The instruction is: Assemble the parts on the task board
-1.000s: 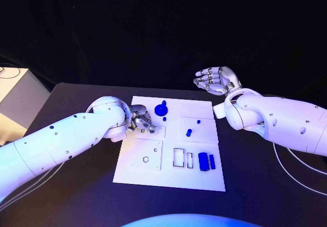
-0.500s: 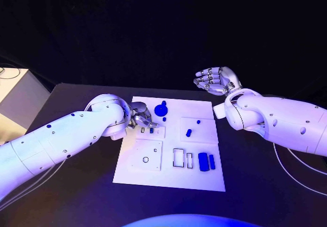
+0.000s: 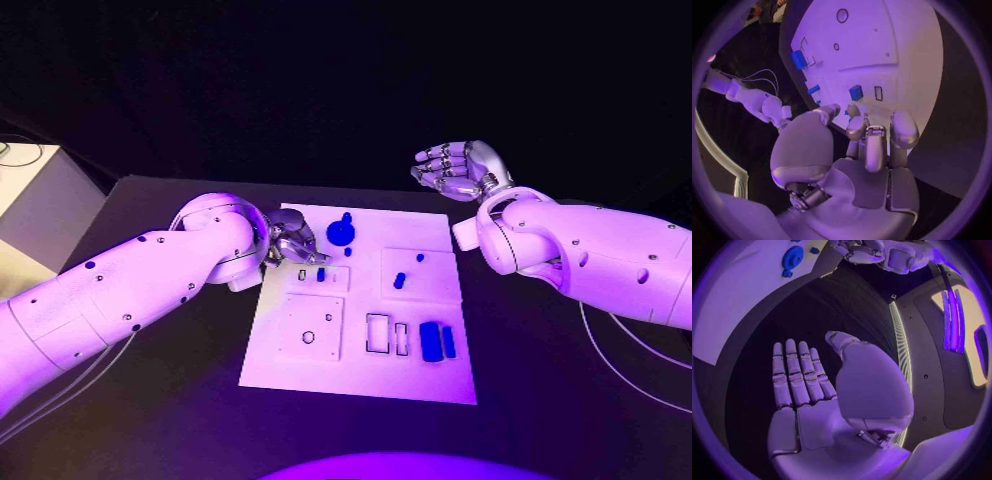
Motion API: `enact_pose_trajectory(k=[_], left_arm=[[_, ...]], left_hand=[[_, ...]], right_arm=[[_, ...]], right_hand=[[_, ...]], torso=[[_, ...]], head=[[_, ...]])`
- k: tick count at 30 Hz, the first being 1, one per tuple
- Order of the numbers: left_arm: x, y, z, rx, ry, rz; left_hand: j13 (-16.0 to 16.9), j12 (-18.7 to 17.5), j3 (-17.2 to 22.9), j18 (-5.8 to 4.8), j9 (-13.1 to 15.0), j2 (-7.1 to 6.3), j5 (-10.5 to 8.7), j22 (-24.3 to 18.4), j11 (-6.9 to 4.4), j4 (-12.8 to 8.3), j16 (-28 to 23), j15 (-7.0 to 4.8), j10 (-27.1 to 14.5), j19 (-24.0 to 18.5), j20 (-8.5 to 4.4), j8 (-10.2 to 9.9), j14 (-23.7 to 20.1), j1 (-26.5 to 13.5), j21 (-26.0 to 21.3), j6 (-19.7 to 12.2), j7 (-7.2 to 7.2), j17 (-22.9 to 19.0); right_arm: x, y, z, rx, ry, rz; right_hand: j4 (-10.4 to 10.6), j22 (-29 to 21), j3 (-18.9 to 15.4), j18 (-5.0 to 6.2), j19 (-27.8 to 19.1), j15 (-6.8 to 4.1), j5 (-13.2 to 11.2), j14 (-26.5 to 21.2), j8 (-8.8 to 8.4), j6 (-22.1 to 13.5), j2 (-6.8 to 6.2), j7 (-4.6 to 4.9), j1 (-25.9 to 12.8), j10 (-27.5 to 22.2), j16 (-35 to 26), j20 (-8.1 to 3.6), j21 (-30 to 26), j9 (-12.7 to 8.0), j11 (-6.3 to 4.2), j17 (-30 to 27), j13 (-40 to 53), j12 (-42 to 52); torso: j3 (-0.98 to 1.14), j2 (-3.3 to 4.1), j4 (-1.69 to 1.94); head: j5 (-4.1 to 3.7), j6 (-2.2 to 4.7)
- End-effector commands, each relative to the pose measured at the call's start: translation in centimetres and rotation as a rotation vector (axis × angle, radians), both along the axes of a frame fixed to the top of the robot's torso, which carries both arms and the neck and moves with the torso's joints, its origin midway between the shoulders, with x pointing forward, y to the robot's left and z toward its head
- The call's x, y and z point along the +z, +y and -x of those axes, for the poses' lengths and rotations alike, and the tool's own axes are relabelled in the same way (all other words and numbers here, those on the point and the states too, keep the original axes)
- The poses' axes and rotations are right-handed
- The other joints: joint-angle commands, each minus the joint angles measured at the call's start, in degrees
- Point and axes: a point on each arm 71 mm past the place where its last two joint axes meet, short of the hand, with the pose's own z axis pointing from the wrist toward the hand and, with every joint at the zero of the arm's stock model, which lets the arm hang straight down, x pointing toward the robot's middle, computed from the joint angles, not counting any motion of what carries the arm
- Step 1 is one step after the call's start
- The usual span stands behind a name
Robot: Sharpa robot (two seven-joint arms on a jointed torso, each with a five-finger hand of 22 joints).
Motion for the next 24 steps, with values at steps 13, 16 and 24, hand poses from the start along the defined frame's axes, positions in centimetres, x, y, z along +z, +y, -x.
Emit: enact_pose_trajectory(k=[13, 16, 24], left_arm=[[2.3, 3.7, -2.4, 0.108, 0.003, 0.108], [2.7, 4.7, -3.3, 0.141, -0.001, 0.113], [3.3, 5.6, -5.0, 0.195, -0.018, 0.12]], left_hand=[[-2.7, -1.4, -1.4, -0.34, -0.1, 0.05, -0.34, -2.7, 0.27, 0.6, -0.9, -0.07, -2.3, -1.3, 0.35, -1.4, 4.9, 1.0, -1.7, -1.2, 0.68, 11.5], [-3.3, -1.8, -2.0, -0.21, -0.1, -0.04, -0.31, -3.4, 0.57, 0.6, -1.2, 0.19, -3.0, -1.8, 0.58, -1.8, 4.7, 0.6, -2.1, -1.8, 1.01, 10.9], [-4.8, -2.0, -3.6, 0.05, -5.7, 0.8, -0.1, -4.8, 3.18, 0.6, -1.9, 2.38, -5.2, -2.8, 2.41, -10.1, 4.1, 0.9, -3.0, -5.8, 4.07, 9.5]], right_arm=[[0.0, -0.1, 0.0, 0.01, -0.003, 0.001], [0.0, -0.1, 0.0, 0.01, -0.003, 0.002], [0.0, 0.0, -0.1, 0.011, -0.002, 0.001]], right_hand=[[-0.1, -0.2, -0.4, 0.65, -0.4, -0.07, 0.4, -0.5, 0.39, -0.3, -0.09, 3.14, -0.6, 0.1, -0.5, 0.09, -0.3, -0.1, 0.25, -0.2, -0.1, -0.3], [-0.1, -0.2, -0.4, 0.65, -0.4, -0.07, 0.4, -0.5, 0.39, -0.3, -0.09, 3.14, -0.6, 0.1, -0.5, 0.09, -0.3, -0.1, 0.25, -0.2, -0.1, -0.3], [-0.1, -0.2, -0.4, 0.65, -0.5, -0.07, 0.4, -0.5, 0.4, -0.3, -0.08, 3.14, -0.6, 0.1, -0.5, 0.09, -0.3, -0.1, 0.25, -0.2, -0.1, -0.3]], torso=[[0.14, -0.09, 0.01], [0.12, -0.03, 0.06], [-0.03, 0.33, -0.1]], head=[[0.31, 0.74], [0.36, 0.98], [0.44, 1.3]])
